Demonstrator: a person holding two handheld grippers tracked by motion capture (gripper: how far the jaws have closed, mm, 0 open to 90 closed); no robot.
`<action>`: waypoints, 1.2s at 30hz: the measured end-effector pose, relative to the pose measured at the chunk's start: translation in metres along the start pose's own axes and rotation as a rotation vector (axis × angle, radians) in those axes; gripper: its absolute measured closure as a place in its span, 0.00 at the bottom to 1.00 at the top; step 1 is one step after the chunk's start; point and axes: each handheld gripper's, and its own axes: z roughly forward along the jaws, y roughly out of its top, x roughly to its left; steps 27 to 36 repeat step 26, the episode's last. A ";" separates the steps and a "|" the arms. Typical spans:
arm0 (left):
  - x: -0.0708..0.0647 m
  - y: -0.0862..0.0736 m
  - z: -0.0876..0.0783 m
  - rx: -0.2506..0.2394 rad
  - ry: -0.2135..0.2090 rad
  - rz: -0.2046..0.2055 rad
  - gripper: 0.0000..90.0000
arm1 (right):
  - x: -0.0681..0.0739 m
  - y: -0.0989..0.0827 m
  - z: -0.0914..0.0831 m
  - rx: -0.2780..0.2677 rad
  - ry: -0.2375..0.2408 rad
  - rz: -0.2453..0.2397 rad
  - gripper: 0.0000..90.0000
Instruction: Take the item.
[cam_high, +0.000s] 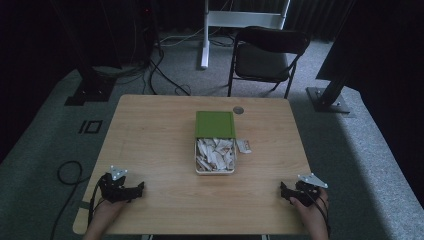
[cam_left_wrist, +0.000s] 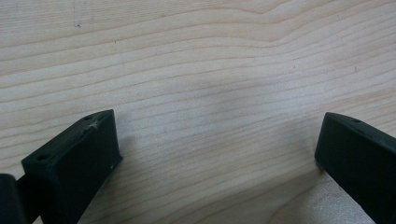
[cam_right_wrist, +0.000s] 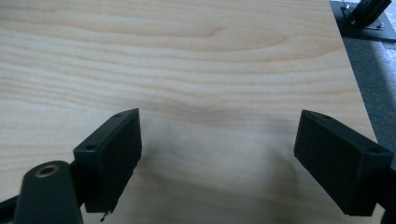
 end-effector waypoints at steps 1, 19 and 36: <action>0.000 0.000 0.000 0.001 0.000 0.000 0.01 | 0.001 -0.001 -0.001 -0.004 0.005 0.018 0.17; -0.001 0.000 0.000 -0.001 0.007 -0.007 0.01 | 0.002 -0.011 -0.007 0.029 -0.014 0.062 0.15; -0.001 0.000 0.000 -0.001 0.007 -0.008 0.01 | 0.002 -0.011 -0.007 0.030 -0.011 0.059 0.14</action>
